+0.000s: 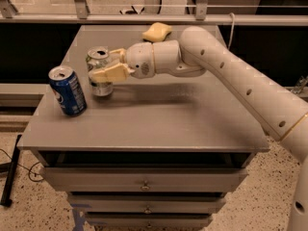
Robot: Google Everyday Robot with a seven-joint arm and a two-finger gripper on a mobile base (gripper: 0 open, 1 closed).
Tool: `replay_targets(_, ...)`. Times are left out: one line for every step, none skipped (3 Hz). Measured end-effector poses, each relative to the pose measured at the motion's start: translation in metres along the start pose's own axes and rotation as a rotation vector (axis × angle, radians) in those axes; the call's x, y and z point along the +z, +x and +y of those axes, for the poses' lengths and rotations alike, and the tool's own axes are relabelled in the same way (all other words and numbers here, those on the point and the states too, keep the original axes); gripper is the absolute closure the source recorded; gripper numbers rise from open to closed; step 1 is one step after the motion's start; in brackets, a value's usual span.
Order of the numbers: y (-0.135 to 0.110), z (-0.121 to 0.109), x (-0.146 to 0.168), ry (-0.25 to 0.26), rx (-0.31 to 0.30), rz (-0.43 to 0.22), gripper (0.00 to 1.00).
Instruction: Move 7up can near pepsi can
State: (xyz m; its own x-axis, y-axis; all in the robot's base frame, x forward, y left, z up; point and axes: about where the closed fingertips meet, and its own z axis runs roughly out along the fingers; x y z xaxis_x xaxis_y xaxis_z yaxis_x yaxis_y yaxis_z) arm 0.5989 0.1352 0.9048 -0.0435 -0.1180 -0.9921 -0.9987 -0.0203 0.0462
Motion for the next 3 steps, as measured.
replay_targets(0.001, 0.006, 0.008, -0.045, -0.017, -0.006, 0.35)
replay_targets(0.0, 0.011, 0.016, -0.079, -0.023, -0.02, 0.12)
replay_targets(0.0, 0.016, 0.023, -0.107, -0.021, -0.036, 0.0)
